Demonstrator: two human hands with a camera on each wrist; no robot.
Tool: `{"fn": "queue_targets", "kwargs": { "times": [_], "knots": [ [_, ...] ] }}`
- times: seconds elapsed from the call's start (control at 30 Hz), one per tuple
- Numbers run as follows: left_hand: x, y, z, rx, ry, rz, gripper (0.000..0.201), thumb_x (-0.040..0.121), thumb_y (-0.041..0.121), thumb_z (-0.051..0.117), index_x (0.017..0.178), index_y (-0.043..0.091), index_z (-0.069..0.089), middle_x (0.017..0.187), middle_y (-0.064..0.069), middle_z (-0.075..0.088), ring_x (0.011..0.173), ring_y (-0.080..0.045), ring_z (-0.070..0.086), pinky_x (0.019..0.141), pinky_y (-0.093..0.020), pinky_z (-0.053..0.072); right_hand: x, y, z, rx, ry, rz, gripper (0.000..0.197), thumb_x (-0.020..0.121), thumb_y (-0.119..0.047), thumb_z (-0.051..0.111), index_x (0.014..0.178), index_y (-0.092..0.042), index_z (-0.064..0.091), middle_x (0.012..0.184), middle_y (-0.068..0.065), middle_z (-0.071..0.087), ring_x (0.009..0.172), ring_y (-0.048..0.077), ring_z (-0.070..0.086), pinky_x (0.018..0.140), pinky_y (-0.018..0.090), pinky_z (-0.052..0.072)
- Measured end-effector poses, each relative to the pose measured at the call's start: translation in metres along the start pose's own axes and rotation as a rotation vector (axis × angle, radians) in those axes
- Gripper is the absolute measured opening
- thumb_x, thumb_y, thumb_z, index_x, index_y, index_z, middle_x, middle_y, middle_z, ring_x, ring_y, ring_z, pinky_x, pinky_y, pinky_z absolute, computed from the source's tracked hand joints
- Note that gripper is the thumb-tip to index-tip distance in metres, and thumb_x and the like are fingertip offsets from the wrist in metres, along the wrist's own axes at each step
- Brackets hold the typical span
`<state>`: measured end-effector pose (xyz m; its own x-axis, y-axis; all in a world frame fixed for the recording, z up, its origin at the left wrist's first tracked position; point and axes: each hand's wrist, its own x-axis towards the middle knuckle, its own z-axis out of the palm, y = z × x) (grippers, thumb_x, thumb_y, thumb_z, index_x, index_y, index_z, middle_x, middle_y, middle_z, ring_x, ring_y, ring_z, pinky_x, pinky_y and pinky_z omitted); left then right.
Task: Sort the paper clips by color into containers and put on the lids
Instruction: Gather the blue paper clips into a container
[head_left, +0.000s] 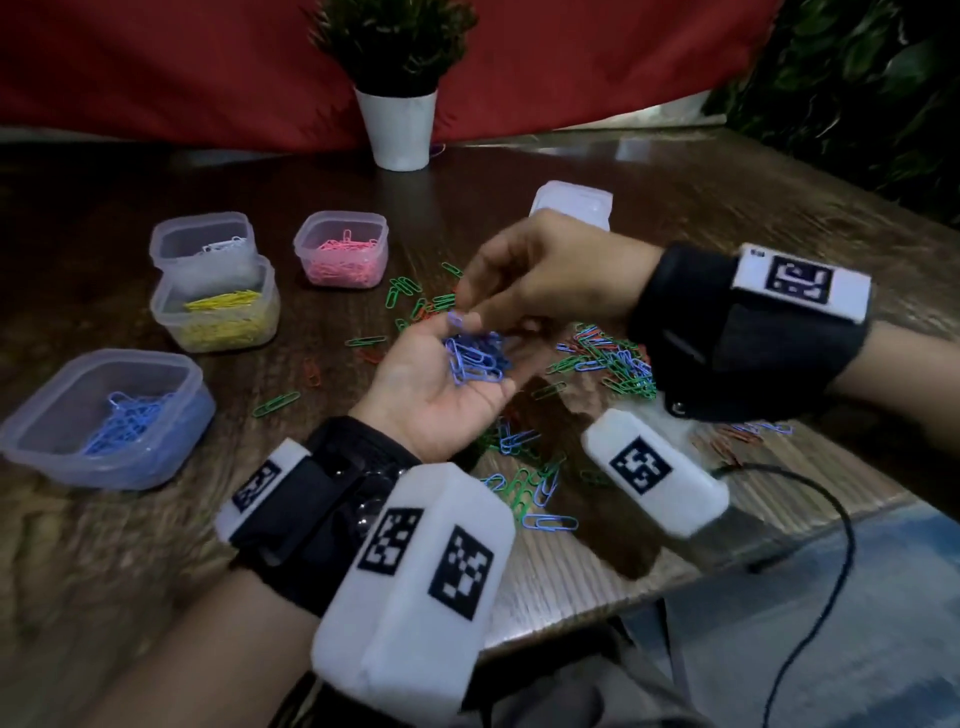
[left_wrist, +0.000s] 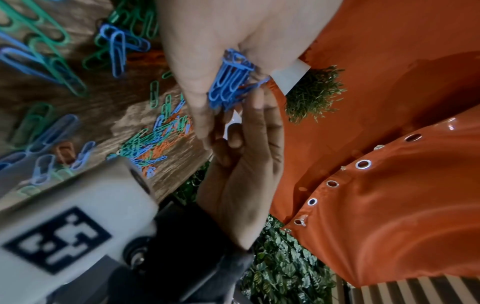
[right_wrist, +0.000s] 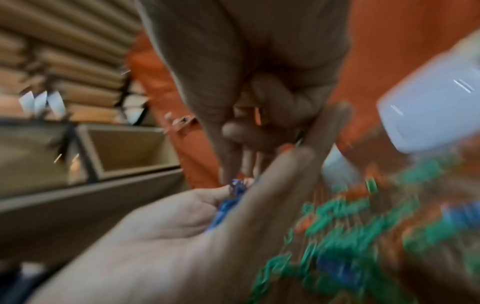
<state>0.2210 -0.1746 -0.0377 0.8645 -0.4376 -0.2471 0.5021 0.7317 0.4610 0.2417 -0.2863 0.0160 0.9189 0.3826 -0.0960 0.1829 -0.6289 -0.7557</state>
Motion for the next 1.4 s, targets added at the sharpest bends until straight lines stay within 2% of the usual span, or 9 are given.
{"fn": "queue_targets", "kwargs": {
  "times": [0.23,0.37,0.47,0.6,0.87,1.07,1.2,1.33,1.4],
  "knots": [
    [-0.001,0.009,0.0,-0.013,-0.003,-0.023,0.042,0.097,0.016,0.022,0.094,-0.008,0.057,0.087,-0.021,0.069,0.104,-0.03,0.06,0.077,-0.044,0.046,-0.011,0.009,-0.028,-0.099,0.208,-0.054,0.007,0.078,-0.002,0.069,0.084,-0.005,0.07,0.051,-0.003,0.053,0.035,-0.002,0.04,0.038,0.007,0.03],
    [-0.003,0.003,0.004,-0.002,-0.016,-0.019,0.045,0.097,0.015,0.027,0.079,-0.011,0.059,0.08,-0.024,0.063,0.085,-0.032,0.063,0.082,-0.05,0.043,-0.014,0.012,-0.011,-0.019,0.189,-0.061,0.001,0.079,-0.004,0.069,0.079,-0.003,0.07,0.059,0.006,0.064,0.053,0.009,0.055,0.054,0.024,0.05],
    [0.0,0.002,0.002,0.01,0.02,-0.007,0.036,0.096,0.01,0.031,0.078,-0.006,0.057,0.072,-0.02,0.064,0.061,-0.028,0.066,0.067,-0.039,0.056,-0.012,0.007,0.002,-0.051,0.154,-0.064,0.008,0.078,-0.013,0.072,0.076,-0.006,0.068,0.062,0.006,0.061,0.052,0.006,0.052,0.053,0.02,0.046],
    [0.001,0.001,0.001,-0.009,0.026,-0.029,0.033,0.096,0.009,0.03,0.082,-0.006,0.055,0.08,-0.019,0.062,0.07,-0.025,0.063,0.054,-0.037,0.056,-0.006,0.008,0.009,-0.144,0.149,-0.026,0.011,0.077,-0.015,0.072,0.069,-0.014,0.065,0.063,0.001,0.059,0.056,0.004,0.05,0.06,0.025,0.047],
    [-0.001,0.0,0.003,-0.087,0.01,-0.048,0.03,0.097,0.012,0.03,0.089,-0.008,0.051,0.101,-0.023,0.055,0.085,-0.032,0.056,0.073,-0.049,0.048,-0.007,0.011,0.0,-0.261,0.244,0.013,0.014,0.077,-0.01,0.069,0.071,-0.021,0.064,0.058,-0.006,0.057,0.057,0.004,0.049,0.058,0.018,0.041],
    [-0.001,-0.001,0.004,-0.081,0.049,-0.039,0.032,0.098,0.013,0.03,0.087,-0.01,0.051,0.079,-0.022,0.06,0.077,-0.03,0.058,0.084,-0.053,0.04,-0.007,0.008,0.002,-0.323,0.203,0.002,0.01,0.077,-0.021,0.072,0.072,-0.018,0.065,0.057,-0.008,0.053,0.048,-0.003,0.05,0.055,0.015,0.039],
    [-0.002,-0.001,0.004,-0.089,0.07,-0.064,0.026,0.098,0.014,0.029,0.107,-0.001,0.048,0.109,-0.02,0.054,0.089,-0.031,0.056,0.083,-0.052,0.04,0.002,0.004,0.004,-0.401,0.132,0.059,0.009,0.077,-0.02,0.072,0.074,-0.017,0.064,0.06,-0.006,0.054,0.055,0.003,0.048,0.054,0.015,0.04],
    [-0.004,-0.001,0.006,-0.09,0.042,-0.077,0.035,0.098,0.014,0.027,0.094,-0.011,0.052,0.095,-0.027,0.059,0.093,-0.032,0.059,0.085,-0.053,0.039,0.006,0.002,0.002,-0.277,0.083,0.135,0.014,0.076,-0.009,0.07,0.066,-0.016,0.064,0.061,-0.002,0.056,0.052,0.004,0.05,0.052,0.02,0.048],
    [-0.005,-0.001,0.007,-0.097,0.038,-0.084,0.036,0.098,0.014,0.027,0.094,-0.011,0.053,0.094,-0.026,0.06,0.086,-0.033,0.062,0.078,-0.05,0.047,0.006,0.004,0.0,-0.064,0.103,0.155,0.016,0.078,-0.002,0.064,0.067,-0.012,0.063,0.061,0.003,0.055,0.039,0.003,0.046,0.038,0.016,0.041]
  ]
}}
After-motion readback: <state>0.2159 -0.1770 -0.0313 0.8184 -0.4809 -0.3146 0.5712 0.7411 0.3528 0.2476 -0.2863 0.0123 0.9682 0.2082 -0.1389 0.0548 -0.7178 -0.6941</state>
